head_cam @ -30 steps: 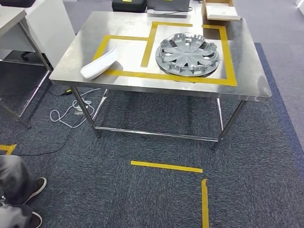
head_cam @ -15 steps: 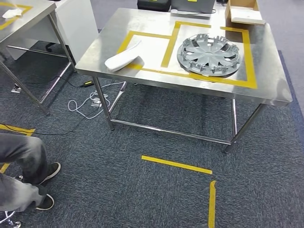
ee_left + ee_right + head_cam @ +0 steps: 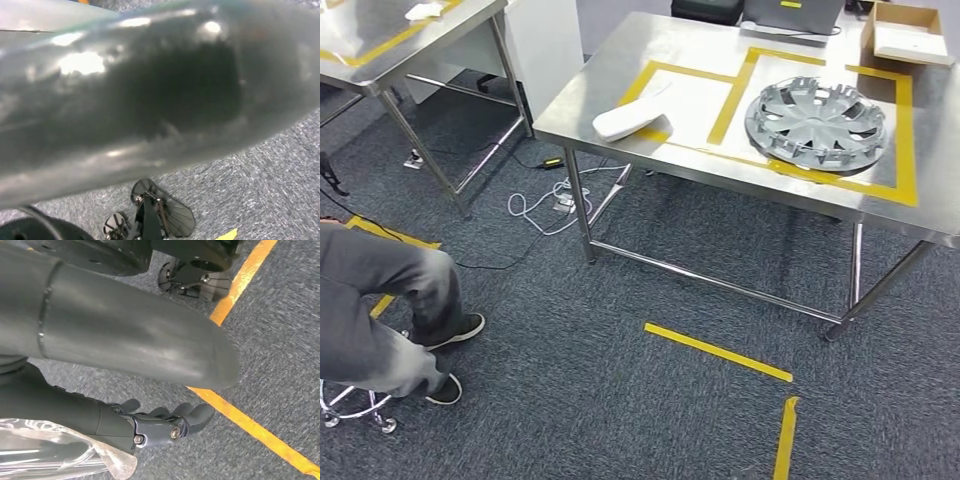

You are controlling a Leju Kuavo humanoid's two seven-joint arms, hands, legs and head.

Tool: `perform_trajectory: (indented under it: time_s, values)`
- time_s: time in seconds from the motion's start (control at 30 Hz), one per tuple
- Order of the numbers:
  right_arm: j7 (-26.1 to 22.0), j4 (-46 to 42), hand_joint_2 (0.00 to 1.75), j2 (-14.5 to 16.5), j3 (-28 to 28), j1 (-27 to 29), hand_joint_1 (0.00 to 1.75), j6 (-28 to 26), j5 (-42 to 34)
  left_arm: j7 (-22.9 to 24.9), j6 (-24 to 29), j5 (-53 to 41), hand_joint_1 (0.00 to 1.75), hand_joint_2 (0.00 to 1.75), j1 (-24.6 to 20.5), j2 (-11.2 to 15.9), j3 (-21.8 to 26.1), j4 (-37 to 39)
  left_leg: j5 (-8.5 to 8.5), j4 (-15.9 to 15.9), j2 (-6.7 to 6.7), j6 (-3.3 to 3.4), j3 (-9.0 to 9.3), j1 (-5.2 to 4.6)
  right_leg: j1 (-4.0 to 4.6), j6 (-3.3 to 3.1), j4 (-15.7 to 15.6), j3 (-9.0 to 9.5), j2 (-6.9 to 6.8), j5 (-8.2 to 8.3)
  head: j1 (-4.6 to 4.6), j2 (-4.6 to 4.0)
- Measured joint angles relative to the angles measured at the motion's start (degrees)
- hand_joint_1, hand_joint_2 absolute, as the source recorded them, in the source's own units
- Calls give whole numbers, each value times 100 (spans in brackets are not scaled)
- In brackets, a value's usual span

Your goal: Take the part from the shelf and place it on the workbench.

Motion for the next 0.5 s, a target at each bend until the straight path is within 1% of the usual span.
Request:
perform_trajectory:
  time_s: [0.03, 0.07, 0.1, 0.13, 0.17, 0.2, 0.23, 0.27, 0.3, 0.33, 0.37, 0.4, 0.43, 0.47, 0.5]
  values:
    - [34, 7, 0, -1, 0, -7, 0, 16, 1, -3, -1, 6, 0, 0, -2, 0, -1, 2, -21, -50, 22, 47, -4, -24, 12, 29, 7, -4, -58, -6, 2, 0]
    - [70, 13, 0, -1, 1, -15, 0, 33, 5, -7, -3, 14, 0, 0, 3, -1, -1, 3, -17, -64, -34, 100, -29, -31, 12, 58, 10, 4, -120, -11, 5, 0]
    - [106, 17, 0, -2, 1, -21, 0, 51, 12, -9, -6, 20, 0, 0, 13, -3, 0, 5, -3, -77, -90, 141, -37, -29, 0, 92, 24, -3, -120, -37, 7, 0]
    - [137, 22, 0, -2, 2, -23, 0, 63, 21, -11, -10, 26, 0, 0, 19, -5, 1, 5, 14, -94, -149, 187, -38, -23, -12, 121, 100, -36, -27, -113, 18, 0]
    - [161, 28, 0, -2, 2, -22, 0, 73, 28, -13, -16, 31, 0, 0, 18, -8, 1, 6, 36, -113, -205, 230, -39, -15, -22, 145, 286, -122, 119, -247, 35, 0]
    - [178, 35, 0, -2, 2, -18, 0, 78, 32, -14, -22, 33, 0, 0, 12, -10, 1, 7, 55, -122, -260, 266, -41, -8, -32, 161, 606, -276, 297, -434, 49, 0]
    - [192, 44, 0, -2, 2, -9, 0, 80, 33, -17, -29, 36, 0, 0, 5, -10, 1, 8, 66, -121, -322, 291, -56, -11, -32, 164, 1019, -470, 435, -635, 65, 0]
    - [209, 54, 0, -4, 2, 1, 0, 85, 35, -20, -35, 37, 0, 0, 1, -10, 1, 8, 73, -119, -389, 306, -69, -16, -33, 168, 1423, -672, 496, -786, 67, 0]
    - [222, 62, 0, -7, 2, 12, 0, 97, 40, -25, -41, 37, 0, 0, 0, -10, 1, 10, 76, -116, -460, 313, -73, -21, -34, 170, 1700, -819, 523, -842, 65, 0]
    - [233, 69, 0, -9, 2, 21, 0, 114, 48, -33, -44, 37, 0, 0, 1, -9, 1, 13, 78, -112, -531, 315, -74, -24, -36, 170, 1778, -879, 534, -790, 67, 0]
    - [237, 73, 0, -14, 2, 23, 0, 137, 57, -44, -50, 37, 0, 0, 1, -9, 1, 18, 78, -105, -606, 314, -71, -25, -42, 167, 1614, -824, 547, -621, 65, 0]
    - [229, 74, 0, -20, 2, 20, 0, 155, 71, -57, -57, 36, 0, 0, 0, -8, 1, 25, 76, -95, -679, 310, -68, -24, -51, 160, 1273, -681, 585, -393, 66, 0]
    - [217, 74, 0, -27, 2, 17, 0, 165, 88, -69, -66, 27, 0, 0, -1, -8, 1, 30, 71, -76, -749, 297, -73, -29, -67, 151, 873, -513, 705, -195, 68, 0]
    - [206, 76, 0, -36, 2, 13, 0, 167, 109, -75, -71, 9, 0, 0, -5, -9, 1, 35, 62, -44, -820, 276, -92, -37, -90, 141, 498, -349, 829, -64, 64, 0]
    - [203, 79, 0, -44, 3, 9, 0, 164, 128, -72, -68, -16, 0, 0, -7, -9, 1, 38, 61, -17, -879, 245, -121, -41, -102, 130, 273, -243, 934, -13, 62, 0]
